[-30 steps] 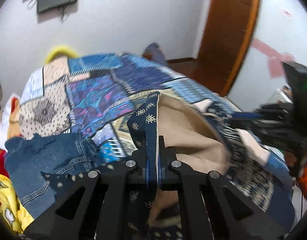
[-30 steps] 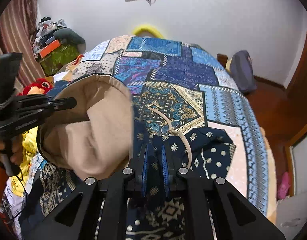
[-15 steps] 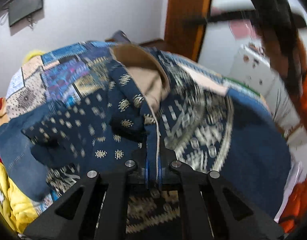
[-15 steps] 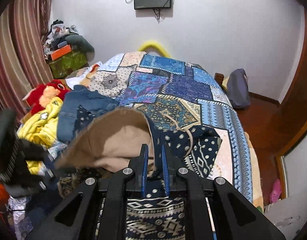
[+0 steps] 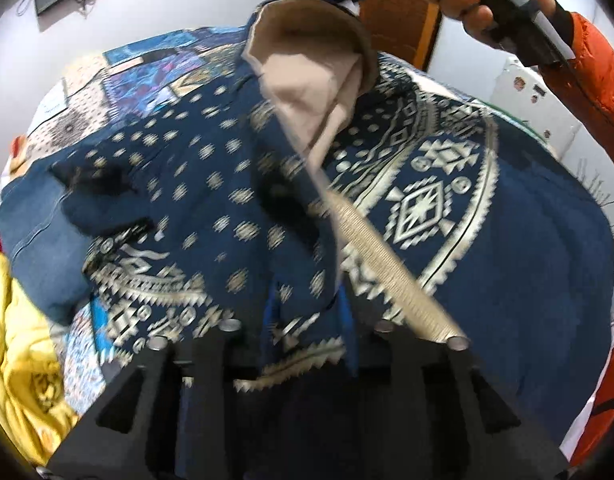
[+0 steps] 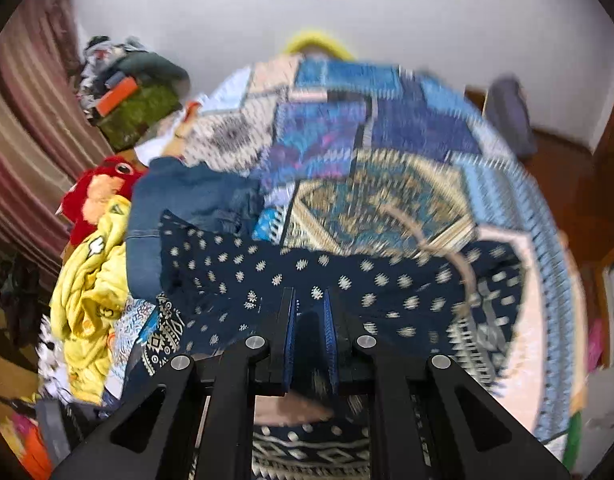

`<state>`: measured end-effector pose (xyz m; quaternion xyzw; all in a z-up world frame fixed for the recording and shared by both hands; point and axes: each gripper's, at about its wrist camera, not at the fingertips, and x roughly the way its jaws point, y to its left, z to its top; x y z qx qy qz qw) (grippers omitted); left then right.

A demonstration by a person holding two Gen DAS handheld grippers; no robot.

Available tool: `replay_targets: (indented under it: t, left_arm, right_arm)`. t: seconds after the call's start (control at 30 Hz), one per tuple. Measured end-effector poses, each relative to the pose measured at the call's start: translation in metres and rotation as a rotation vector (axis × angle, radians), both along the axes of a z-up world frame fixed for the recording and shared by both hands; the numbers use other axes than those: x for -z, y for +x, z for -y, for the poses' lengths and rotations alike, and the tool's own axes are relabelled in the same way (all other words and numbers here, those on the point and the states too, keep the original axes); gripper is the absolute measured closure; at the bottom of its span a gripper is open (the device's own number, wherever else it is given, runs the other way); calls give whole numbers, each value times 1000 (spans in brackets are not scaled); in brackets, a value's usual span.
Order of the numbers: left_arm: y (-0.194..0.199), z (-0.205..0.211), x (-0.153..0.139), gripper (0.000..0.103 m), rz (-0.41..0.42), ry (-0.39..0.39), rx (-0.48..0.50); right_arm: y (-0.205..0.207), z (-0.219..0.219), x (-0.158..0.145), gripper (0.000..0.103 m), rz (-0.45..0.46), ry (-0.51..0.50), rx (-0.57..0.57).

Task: Fold large clothes

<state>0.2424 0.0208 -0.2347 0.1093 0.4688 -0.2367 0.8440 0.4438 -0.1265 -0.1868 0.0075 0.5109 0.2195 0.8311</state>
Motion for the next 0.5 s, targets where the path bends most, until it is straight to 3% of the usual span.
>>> replay_targets:
  t: [0.07, 0.13, 0.37, 0.5]
  left_arm:
    - [-4, -10, 0, 62, -1, 13, -27]
    - [-4, -22, 0, 56, -5, 17, -67]
    - [12, -75, -11, 56, 25, 21, -275]
    - [37, -79, -21, 56, 43, -5, -335]
  right_arm:
    - [3, -3, 18, 93, -72, 20, -14]
    - [-10, -2, 28, 93, -82, 19, -64]
    - [-70, 19, 44, 93, -73, -53, -181]
    - [-100, 33, 65, 93, -118, -122, -233]
